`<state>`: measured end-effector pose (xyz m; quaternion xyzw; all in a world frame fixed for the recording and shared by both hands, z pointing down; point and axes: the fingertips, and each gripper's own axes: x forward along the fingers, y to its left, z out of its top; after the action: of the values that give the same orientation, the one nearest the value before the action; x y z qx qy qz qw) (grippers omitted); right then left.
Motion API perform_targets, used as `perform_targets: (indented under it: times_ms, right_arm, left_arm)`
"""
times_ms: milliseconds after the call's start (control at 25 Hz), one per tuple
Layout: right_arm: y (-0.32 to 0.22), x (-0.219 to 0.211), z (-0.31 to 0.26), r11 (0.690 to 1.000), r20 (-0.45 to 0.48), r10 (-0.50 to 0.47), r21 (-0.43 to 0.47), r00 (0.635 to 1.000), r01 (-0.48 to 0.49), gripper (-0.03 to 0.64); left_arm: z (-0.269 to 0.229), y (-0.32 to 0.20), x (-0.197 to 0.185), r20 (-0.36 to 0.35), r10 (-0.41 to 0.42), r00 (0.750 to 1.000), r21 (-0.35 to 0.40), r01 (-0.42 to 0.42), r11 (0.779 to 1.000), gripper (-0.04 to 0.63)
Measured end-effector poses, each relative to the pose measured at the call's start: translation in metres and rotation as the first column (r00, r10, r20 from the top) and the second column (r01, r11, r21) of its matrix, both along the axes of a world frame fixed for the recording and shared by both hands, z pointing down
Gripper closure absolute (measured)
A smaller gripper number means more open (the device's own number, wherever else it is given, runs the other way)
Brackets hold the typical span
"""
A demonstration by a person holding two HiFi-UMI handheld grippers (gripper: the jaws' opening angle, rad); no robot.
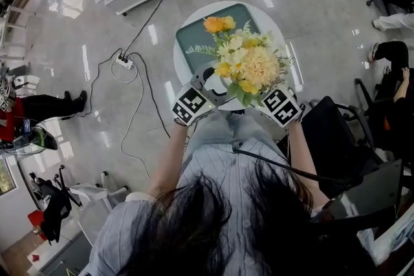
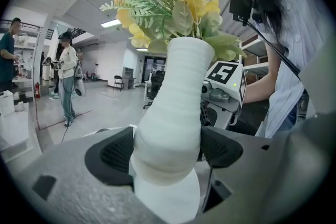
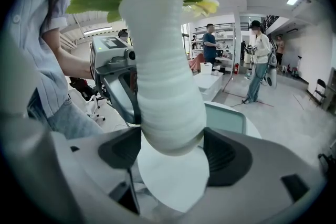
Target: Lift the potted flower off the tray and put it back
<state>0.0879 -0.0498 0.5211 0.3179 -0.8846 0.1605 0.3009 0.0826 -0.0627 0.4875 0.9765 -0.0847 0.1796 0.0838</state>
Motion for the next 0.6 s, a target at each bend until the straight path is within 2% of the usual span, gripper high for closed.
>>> perform_targets:
  times_ms: [600]
  right_arm:
    - [0.065,-0.001,0.009,0.997,-0.018,-0.070,-0.038,0.997,0.069,0.259]
  left_arm:
    - [0.013,0.063,-0.001,-0.004,-0.072,0.997,-0.032,0.072,0.997,0.207]
